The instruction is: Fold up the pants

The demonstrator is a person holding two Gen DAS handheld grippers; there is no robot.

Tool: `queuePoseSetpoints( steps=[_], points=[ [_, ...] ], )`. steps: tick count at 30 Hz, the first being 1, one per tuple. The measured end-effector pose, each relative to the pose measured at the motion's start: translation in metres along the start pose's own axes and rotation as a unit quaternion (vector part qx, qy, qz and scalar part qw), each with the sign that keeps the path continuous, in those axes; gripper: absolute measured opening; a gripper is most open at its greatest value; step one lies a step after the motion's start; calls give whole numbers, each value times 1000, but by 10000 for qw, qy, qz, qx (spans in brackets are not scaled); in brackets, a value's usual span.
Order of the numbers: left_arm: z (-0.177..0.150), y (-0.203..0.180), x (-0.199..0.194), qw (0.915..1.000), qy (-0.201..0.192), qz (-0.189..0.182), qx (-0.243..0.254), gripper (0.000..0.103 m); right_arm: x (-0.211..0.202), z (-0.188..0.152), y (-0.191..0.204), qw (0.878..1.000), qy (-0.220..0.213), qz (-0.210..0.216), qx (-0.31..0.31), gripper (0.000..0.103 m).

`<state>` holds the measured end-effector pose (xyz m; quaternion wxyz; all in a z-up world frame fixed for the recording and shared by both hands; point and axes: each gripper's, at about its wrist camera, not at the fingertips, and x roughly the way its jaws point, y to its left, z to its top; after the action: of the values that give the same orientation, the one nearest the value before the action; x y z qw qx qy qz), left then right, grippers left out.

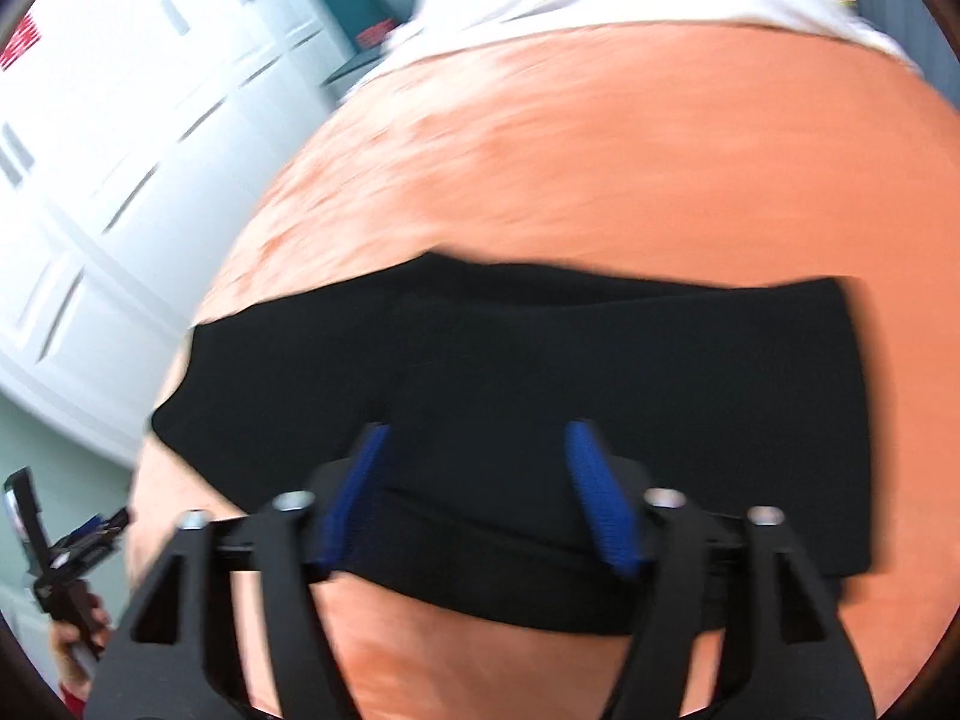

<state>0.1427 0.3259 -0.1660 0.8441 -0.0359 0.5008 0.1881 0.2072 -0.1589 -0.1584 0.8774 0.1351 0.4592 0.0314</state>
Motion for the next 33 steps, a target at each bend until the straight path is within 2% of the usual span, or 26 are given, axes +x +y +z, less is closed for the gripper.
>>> queuePoseSetpoints(
  steps=[3,6,8,11,12,14,15,17,19,21,23,25,26,28,29,33],
  points=[
    [-2,-8,-8,9999,-82,-35,-55,87,-7,-4,-64,9965,194,-794,187,78],
    [-6,-26,-11,9999,-55,-140,-76,87,4,-6,-104,9928,382,-1084,337,78],
    [-7,-37,-9,9996,36,-248,-107,87,19,-8,-122,9930,575,-897,514,84],
    [-8,-52,-4,9967,216,-717,-321,87,43,-11,-123,9937,852,-324,656,84],
    [-6,-56,1,9948,316,-849,-471,87,49,-14,-116,9942,889,-84,604,62],
    [0,-59,13,9898,488,-1086,-778,87,43,-13,-101,9960,801,-156,365,42],
    [3,-59,17,9877,552,-1142,-915,87,36,-10,-98,9967,753,-120,297,24],
    [12,-57,25,9819,557,-1349,-1210,87,14,-5,-101,9981,540,-53,287,22],
    [24,-53,32,9771,500,-1396,-1524,87,11,-5,-109,9982,548,-87,223,22],
    [36,-53,44,9732,537,-1472,-1681,87,25,-14,-107,9970,748,-200,59,25],
    [47,-57,62,9693,643,-1593,-1760,87,24,-19,-99,9974,612,-364,-57,32],
    [53,-56,79,9656,770,-1613,-1890,87,9,-21,-95,9984,385,-412,68,50],
    [55,-54,88,9620,863,-1597,-2039,87,5,-23,-89,9985,277,-447,120,54],
    [57,-44,104,9473,884,-1750,-2533,88,-13,-29,-81,9983,-11,-579,72,79],
    [58,-39,106,9379,777,-1874,-2812,91,-20,-32,-78,9978,-105,-656,-7,81],
    [65,-30,113,9207,716,-1995,-3277,92,-44,-44,-58,9948,-192,-901,-444,84]
  ],
)
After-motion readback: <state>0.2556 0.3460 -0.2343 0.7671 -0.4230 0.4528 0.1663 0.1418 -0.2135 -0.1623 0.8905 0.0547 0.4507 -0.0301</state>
